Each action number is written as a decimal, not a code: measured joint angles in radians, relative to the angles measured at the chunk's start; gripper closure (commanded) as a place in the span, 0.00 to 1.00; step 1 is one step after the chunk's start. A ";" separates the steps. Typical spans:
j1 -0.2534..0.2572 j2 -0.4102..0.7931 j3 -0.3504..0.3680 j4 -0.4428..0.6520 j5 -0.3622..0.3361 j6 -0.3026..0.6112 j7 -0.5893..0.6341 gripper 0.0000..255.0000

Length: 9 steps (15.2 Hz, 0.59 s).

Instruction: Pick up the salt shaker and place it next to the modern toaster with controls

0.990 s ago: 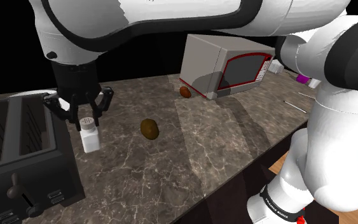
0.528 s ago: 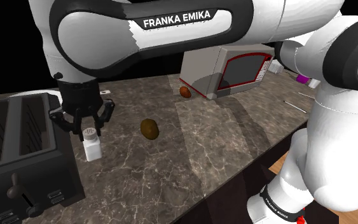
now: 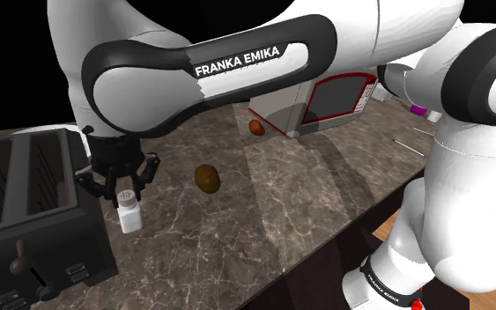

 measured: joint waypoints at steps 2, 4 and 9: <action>-0.001 -0.008 0.000 -0.019 -0.003 0.029 0.001 1.00; 0.001 -0.009 -0.002 -0.024 -0.006 0.048 0.006 1.00; 0.010 -0.009 -0.010 -0.036 -0.019 0.101 0.013 1.00</action>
